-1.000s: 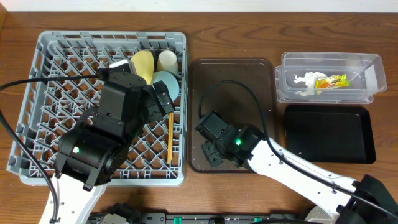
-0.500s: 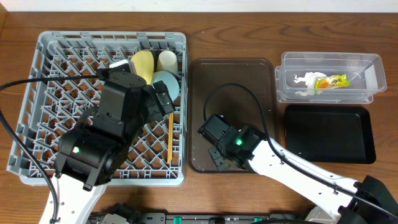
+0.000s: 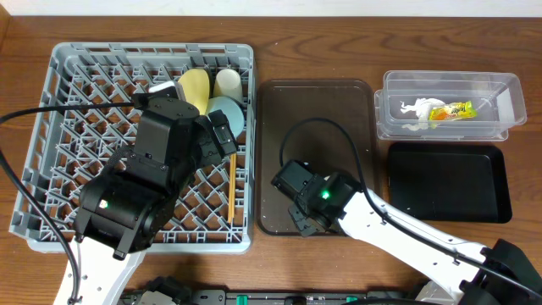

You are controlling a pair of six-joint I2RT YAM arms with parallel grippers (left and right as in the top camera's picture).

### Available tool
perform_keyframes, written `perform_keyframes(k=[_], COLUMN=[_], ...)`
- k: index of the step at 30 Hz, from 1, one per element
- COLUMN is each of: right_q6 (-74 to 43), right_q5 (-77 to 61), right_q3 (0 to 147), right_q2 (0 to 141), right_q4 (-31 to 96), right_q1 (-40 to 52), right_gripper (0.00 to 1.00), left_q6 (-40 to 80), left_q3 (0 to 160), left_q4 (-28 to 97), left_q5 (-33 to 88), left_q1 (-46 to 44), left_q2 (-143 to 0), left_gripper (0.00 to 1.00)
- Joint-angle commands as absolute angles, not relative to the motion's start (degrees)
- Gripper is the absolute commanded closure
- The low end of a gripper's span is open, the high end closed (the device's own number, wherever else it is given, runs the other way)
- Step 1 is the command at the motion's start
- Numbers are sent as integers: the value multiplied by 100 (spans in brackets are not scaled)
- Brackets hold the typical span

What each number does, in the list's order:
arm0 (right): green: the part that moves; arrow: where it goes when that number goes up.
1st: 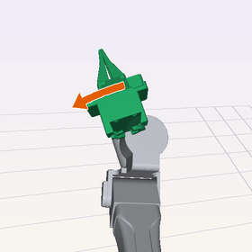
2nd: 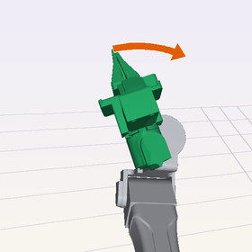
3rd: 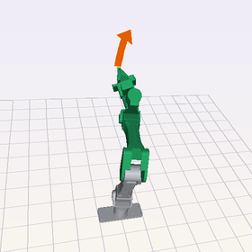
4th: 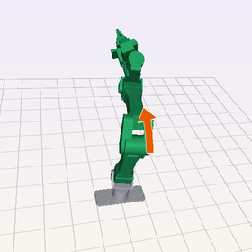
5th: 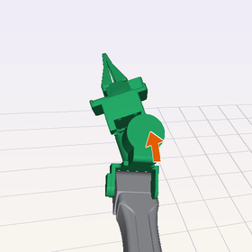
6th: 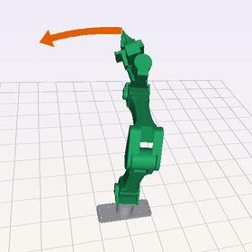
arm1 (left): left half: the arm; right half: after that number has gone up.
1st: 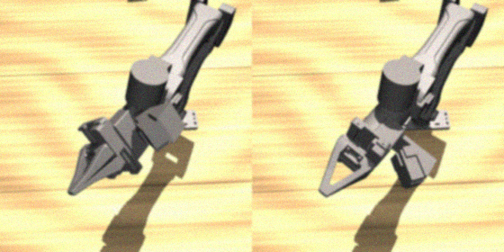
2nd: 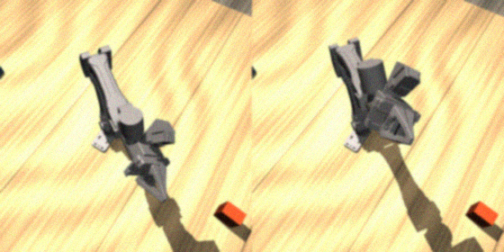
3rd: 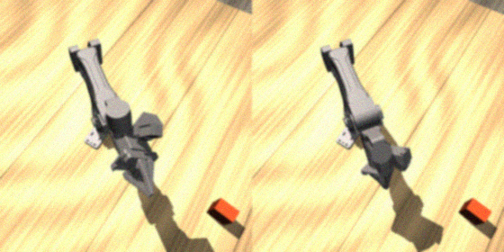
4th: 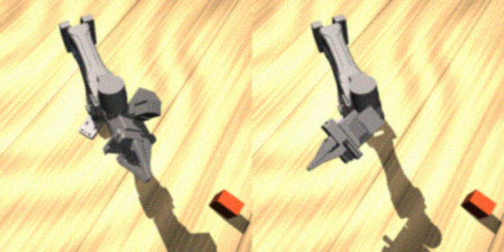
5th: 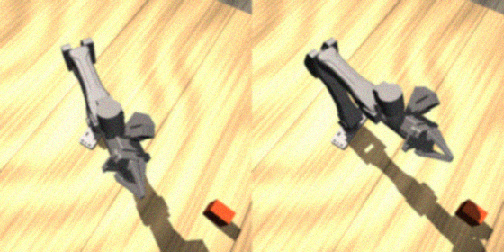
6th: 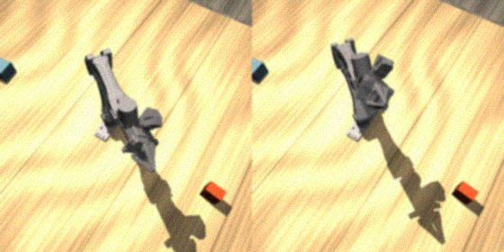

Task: Sort waste into correct bins and load items into the dishwasher rack
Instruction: 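Move the right gripper to the paper bowl rim and grasp it, then lift the paper bowl and carry it over the black tray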

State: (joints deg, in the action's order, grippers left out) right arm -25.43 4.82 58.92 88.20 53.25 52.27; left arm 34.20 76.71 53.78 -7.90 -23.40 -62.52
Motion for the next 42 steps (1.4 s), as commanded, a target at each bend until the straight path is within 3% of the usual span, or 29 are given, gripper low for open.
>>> perform_keyframes(k=[1,11,23,29,34,42], right_q6=[-2635,-2869,-2867,-2867,-2867,-2869], right_q5=[617,609,617,617,617,620], right_q3=[5642,5013,5004,5004,5002,5004], right_q2=[8733,8733,8733,8733,8733,8733], right_q4=[5242,4598,4584,4646,4654,4648], right_q1=[5328,5328,5328,5328,5328,5328], right_gripper=[72,71,82,83,95,99], left_q6=[3321,3321,3321,3321,3321,3321], left_q3=[7747,7747,7747,7747,7747,7747], left_q4=[5395,5395,5395,5395,5395,5395], left_q5=[-860,-860,-860,-860,-860,-860], left_q1=[-2316,-2316,-2316,-2316,-2316,-2316], left_q2=[-6248,-6248,-6248,-6248,-6248,-6248], left_gripper=[0,0,0,0,0,0])
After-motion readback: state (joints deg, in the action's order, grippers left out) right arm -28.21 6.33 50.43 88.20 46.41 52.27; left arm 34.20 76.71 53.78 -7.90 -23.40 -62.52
